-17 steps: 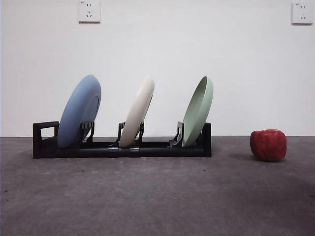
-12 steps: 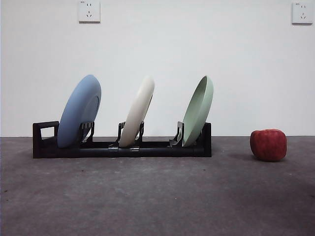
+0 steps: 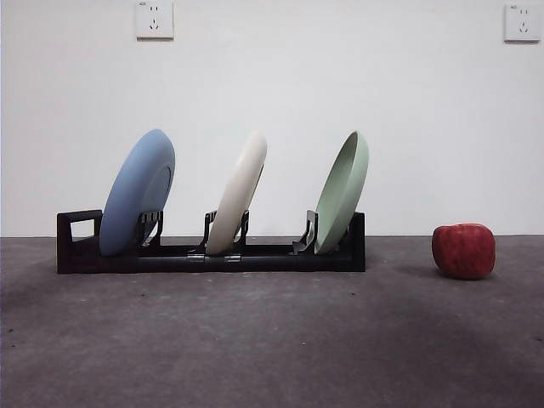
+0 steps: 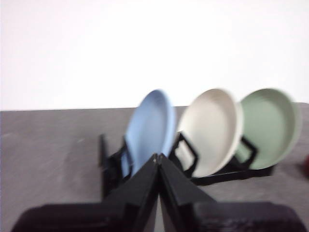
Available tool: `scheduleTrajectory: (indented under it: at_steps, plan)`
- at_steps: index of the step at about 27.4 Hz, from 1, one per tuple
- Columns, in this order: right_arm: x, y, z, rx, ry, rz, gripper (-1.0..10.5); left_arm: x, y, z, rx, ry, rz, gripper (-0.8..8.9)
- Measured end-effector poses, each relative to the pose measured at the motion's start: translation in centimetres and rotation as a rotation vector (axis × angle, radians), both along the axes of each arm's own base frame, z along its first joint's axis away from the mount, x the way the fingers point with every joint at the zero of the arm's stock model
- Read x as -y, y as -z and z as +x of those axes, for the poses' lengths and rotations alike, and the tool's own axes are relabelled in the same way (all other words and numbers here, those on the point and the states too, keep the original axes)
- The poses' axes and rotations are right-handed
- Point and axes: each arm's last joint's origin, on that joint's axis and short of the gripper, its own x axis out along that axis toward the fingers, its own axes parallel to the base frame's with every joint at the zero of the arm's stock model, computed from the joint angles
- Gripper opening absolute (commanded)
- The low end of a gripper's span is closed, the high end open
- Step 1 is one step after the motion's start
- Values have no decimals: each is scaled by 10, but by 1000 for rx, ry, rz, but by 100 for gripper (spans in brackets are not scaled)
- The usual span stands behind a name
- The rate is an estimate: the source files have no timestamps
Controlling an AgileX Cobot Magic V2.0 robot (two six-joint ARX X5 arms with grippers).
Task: Take the yellow plate from the plate rack,put the plate on the table,take the apple from the table,put the apple in the plate
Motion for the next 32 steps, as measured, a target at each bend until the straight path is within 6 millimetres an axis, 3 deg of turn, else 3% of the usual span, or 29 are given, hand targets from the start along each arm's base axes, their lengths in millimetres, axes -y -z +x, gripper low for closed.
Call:
scheduleTrajectory:
  at_steps: [7,16,21,24,30,31,32]
  plan:
    - [-1,-36,3,-123,-40,0,-8,7,-47,32,-155,245,-40,-4]
    - [-3,-53,24,-307,-63,1,-1,13,-92,76,-339,512,-128,-4]
    - [-7,-48,38,-383,-156,27,-2,18,-95,108,-431,554,-157,-4]
    - [-12,-43,49,-440,-324,59,-1,28,-93,135,-503,587,-163,-4]
    - [-17,-28,70,-578,-483,105,-1,66,-77,197,-636,687,-155,2]
    - [-18,-26,72,-595,-501,113,-1,74,-75,207,-650,703,-149,19]
    - [-18,-25,72,-605,-519,118,-1,81,-72,217,-671,717,-147,101]
